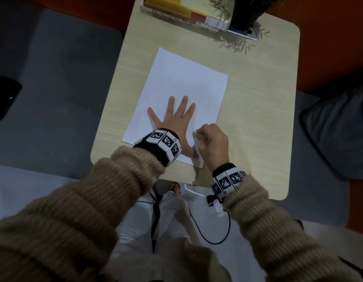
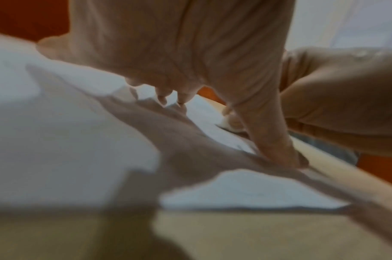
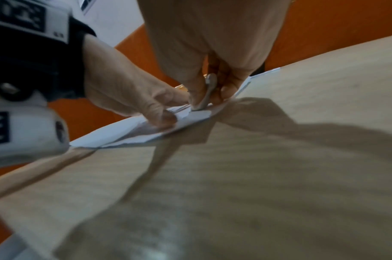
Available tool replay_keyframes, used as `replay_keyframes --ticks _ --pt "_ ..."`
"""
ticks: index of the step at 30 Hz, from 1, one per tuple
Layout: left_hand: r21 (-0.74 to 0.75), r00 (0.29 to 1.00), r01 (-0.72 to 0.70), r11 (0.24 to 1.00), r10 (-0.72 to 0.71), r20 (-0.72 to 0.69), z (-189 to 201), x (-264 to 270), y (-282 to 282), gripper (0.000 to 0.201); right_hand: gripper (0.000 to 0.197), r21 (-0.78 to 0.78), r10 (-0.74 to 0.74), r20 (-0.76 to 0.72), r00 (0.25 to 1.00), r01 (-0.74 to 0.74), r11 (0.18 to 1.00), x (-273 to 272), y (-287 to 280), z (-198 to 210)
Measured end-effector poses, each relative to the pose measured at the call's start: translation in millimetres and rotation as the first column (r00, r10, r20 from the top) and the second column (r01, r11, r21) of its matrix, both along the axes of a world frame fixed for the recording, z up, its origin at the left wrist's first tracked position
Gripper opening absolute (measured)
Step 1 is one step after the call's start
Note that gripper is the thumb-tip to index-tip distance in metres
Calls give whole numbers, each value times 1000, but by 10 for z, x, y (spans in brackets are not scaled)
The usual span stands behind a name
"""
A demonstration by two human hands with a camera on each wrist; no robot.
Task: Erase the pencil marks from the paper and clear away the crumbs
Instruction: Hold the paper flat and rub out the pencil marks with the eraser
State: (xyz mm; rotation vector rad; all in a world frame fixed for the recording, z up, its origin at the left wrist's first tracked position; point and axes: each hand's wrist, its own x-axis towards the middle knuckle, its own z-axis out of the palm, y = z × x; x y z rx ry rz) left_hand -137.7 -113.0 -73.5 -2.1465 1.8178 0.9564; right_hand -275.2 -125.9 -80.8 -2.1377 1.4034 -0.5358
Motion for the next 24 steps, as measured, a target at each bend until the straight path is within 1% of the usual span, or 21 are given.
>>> replay_keyframes --ticks 1,3,5,7,9,11,13,15,16,18,20,21,22,24 --pt "-7 1000 -21 1000 21 -15 -21 -42 13 140 19 6 -6 -2 1000 6 1000 -4 42 6" --pt "-15 999 -34 999 34 -26 -71 -76 33 136 11 72 25 -38 999 -22 997 -61 229 39" --pt "-21 999 -29 999 28 -25 -104 -61 52 139 14 123 91 -72 993 -82 989 -127 339 66" --pt "-21 999 -18 1000 18 -28 -107 -41 40 143 13 126 83 -88 993 -72 989 -50 108 78" --pt "-17 1000 -13 1000 13 -24 -112 -51 35 146 9 76 11 -115 993 -3 997 111 -279 63" --pt "-17 1000 -11 1000 11 -12 -112 -60 38 147 7 55 -44 -102 994 49 997 161 -448 35" --pt "-10 1000 -18 1000 18 -17 -101 -61 34 145 8 42 -21 -99 995 25 999 76 -195 40" --pt "-19 999 -29 999 28 -20 -105 -66 43 140 11 84 58 -100 993 -50 995 -65 176 81" --pt "-19 999 -30 999 30 -18 -102 -62 39 139 12 109 86 -104 991 -75 991 -102 228 93" --pt "-9 999 -27 1000 27 -22 -97 -50 20 143 11 111 74 -141 987 -58 992 -50 6 71" --pt "-1 1000 -17 1000 17 -26 -107 -48 14 147 8 44 -13 -136 991 19 999 63 -332 48" --pt "6 1000 -14 1000 15 -23 -107 -51 16 148 8 33 -41 -121 992 45 998 80 -405 45" --pt "13 1000 -10 1000 11 -17 -97 -54 20 148 8 26 -42 -109 993 45 999 72 -358 35" --pt "20 1000 12 1000 -12 -6 -91 -60 30 145 8 68 16 -108 994 -9 998 -5 -28 43"
